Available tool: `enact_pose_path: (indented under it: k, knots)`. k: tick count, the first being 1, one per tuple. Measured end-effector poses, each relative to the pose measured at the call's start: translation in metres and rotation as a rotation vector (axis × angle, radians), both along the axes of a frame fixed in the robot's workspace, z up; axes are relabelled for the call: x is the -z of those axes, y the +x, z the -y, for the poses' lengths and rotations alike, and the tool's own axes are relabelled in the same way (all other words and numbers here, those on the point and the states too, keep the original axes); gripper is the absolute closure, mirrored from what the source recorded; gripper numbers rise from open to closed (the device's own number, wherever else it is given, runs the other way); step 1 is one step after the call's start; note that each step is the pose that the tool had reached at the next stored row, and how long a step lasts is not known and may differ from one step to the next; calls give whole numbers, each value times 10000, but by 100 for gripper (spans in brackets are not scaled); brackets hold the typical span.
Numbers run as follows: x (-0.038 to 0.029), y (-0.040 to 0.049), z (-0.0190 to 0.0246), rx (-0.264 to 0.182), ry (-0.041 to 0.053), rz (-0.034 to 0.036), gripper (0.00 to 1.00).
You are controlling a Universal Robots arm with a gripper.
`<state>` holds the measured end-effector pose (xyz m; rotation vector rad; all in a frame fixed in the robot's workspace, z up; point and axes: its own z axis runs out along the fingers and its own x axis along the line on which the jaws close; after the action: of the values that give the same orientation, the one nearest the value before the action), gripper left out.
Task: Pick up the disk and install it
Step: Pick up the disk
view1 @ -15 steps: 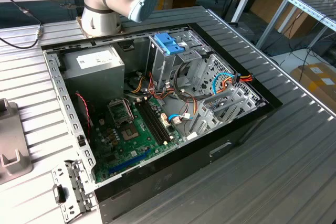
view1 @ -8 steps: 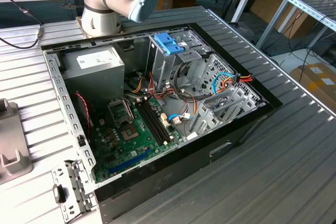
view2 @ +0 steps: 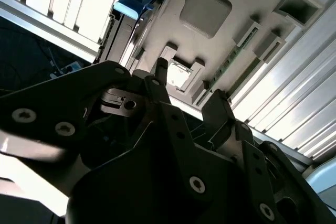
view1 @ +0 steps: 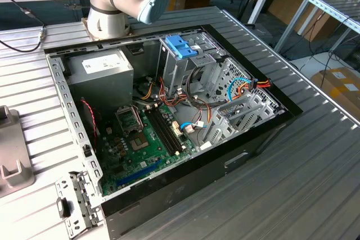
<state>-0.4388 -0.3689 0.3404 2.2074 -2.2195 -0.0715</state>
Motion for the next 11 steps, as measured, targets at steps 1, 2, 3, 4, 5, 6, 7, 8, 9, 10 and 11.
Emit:
enact_pose_path:
  k: [1, 2, 3, 4, 5, 6, 7, 8, 9, 10, 11]
  knots:
    - [0, 0, 0, -1, 0, 0, 46]
    - [1, 0, -2, -1, 0, 2, 46]
    - [3, 0, -5, -1, 1, 2, 46]
    - [4, -1, -10, 0, 1, 1, 46]
    - [5, -1, -17, -1, 1, -1, 46]
    - [9, -2, -29, -1, 3, 0, 46]
    - [11, -4, -40, -1, 4, 0, 46]
    - [13, -7, -55, 0, 4, 0, 46]
    - [16, -8, -68, -1, 4, 0, 46]
    - [20, -13, -89, 0, 5, 0, 46]
    - [22, -18, -102, 0, 5, 0, 46]
